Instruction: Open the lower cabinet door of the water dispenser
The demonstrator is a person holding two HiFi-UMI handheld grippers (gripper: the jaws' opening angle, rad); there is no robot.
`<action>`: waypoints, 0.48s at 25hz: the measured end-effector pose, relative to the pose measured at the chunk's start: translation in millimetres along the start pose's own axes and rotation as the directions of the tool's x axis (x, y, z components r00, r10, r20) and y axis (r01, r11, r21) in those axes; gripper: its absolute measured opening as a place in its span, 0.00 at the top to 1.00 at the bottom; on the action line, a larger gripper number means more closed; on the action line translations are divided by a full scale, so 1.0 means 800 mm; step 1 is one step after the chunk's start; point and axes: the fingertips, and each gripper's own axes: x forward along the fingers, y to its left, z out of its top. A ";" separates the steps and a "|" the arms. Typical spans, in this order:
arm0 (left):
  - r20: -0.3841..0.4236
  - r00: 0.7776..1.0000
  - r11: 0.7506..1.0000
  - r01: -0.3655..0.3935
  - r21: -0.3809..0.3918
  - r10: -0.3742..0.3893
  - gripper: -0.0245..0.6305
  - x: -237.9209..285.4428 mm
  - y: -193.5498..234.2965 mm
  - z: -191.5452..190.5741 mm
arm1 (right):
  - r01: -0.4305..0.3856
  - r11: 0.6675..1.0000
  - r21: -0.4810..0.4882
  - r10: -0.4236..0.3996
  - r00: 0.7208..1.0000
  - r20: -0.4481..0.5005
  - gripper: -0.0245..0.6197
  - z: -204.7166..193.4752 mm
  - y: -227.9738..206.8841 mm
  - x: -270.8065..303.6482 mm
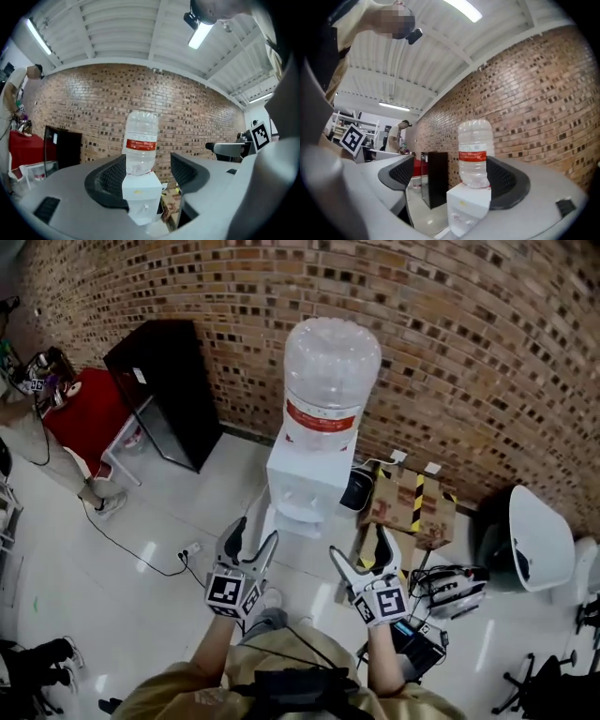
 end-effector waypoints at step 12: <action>0.112 0.993 0.997 0.013 0.078 -0.021 0.52 0.013 -0.028 0.046 | 0.180 0.984 0.008 -0.180 0.979 0.091 0.22 0.054 -0.029 -0.034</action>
